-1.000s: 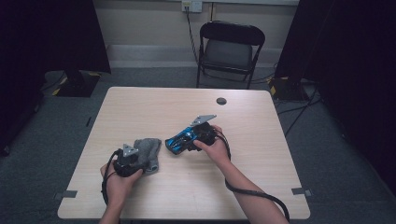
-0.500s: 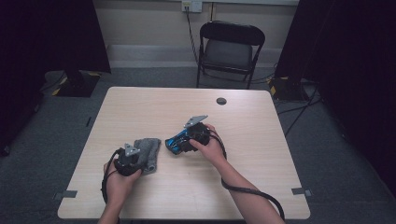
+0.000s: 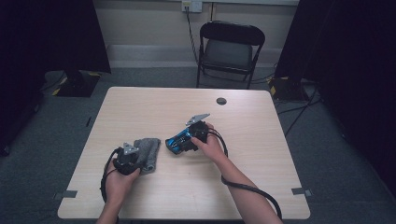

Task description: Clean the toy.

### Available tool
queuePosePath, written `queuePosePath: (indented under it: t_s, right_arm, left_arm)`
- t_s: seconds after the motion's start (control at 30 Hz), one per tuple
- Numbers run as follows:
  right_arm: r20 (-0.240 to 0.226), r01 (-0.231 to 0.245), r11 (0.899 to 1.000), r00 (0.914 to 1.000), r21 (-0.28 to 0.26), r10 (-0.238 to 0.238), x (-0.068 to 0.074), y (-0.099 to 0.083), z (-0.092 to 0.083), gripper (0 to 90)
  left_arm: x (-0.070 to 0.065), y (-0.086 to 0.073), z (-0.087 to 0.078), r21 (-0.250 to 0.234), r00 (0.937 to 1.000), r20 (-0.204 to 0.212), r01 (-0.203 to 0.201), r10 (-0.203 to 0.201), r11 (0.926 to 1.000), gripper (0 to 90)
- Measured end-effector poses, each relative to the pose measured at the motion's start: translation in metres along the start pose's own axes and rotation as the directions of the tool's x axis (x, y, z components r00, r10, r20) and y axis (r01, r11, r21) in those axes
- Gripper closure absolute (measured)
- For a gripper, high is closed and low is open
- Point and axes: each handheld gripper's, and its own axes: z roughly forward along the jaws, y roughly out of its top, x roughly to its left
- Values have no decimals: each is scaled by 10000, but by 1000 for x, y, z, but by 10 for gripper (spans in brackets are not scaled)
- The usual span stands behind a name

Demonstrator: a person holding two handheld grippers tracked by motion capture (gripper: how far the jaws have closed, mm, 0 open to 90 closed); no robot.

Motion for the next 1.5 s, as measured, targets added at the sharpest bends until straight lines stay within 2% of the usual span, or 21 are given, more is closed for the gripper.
queuePosePath:
  t_s: [0.17, 0.23, 0.33, 0.43, 0.6, 0.73, 0.83, 0.93, 1.0, 1.1, 1.23, 1.3, 1.37, 1.5]
  right_arm:
    - [-4, -2, 10000, 10000, 35, 3, 0, 0, 0, 6]
    - [37, -30, 10000, 10000, 8, 30, 1, 0, 0, 4]
    - [58, -22, 10000, 10000, -57, 22, 2, -1, 1, 4]
    - [66, -35, 10000, 10000, -10, 35, 3, 0, 1, 4]
    - [81, -37, 10000, 10000, 7, 37, 4, 0, 1, 4]
    - [83, -39, 10000, 10000, -10, 39, 4, 0, 1, 4]
    - [95, -53, 10000, 9999, -38, 53, 4, 0, 1, 3]
    - [119, -52, 10000, 9999, 13, 52, 4, 0, 1, 2]
    - [119, -66, 10000, 9999, 36, 66, 4, 1, 1, 2]
    - [116, -60, 10000, 9999, 41, 59, 4, 1, 1, 2]
    - [136, -68, 10000, 9999, 31, 68, 5, 1, 1, 2]
    - [147, -68, 10000, 9999, 19, 67, 5, 0, 1, 2]
    - [169, -63, 10000, 9998, -2, 63, 5, 0, 1, 2]
    - [167, -75, 10000, 9998, -11, 75, 5, 0, 1, 2]
  left_arm:
    - [3, 3, 0, 139, 9990, 220, 395, -398, 9991, 731]
    - [3, 4, 0, 99, 9968, 186, 779, -781, 9969, 751]
    - [2, 7, 1, -206, 9933, 190, 1140, -1136, 9933, 774]
    - [-3, 12, 2, -413, 9888, 470, 1436, -1416, 9888, 779]
    - [-11, 19, 10, -116, 9894, 379, 1408, -1403, 9900, 782]
    - [-15, 23, 13, 92, 9893, 151, 1449, -1450, 9894, 781]
    - [-20, 26, 15, 280, 9858, 603, 1555, -1570, 9874, 782]
    - [-27, 30, 15, 553, 9858, 932, 1347, -1394, 9894, 783]
    - [-32, 31, 16, 636, 9879, 990, 1133, -1192, 9915, 784]
    - [-35, 30, 15, 654, 9860, 1223, 1058, -1132, 9922, 784]
    - [-38, 27, 13, 770, 9784, 1734, 1008, -1129, 9919, 784]
    - [-42, 26, 12, 808, 9708, 2019, 1153, -1295, 9900, 784]
    - [-44, 25, 11, 802, 9678, 2193, 1083, -1235, 9909, 784]
    - [-49, 24, 10, 789, 9663, 2336, 917, -1078, 9927, 784]
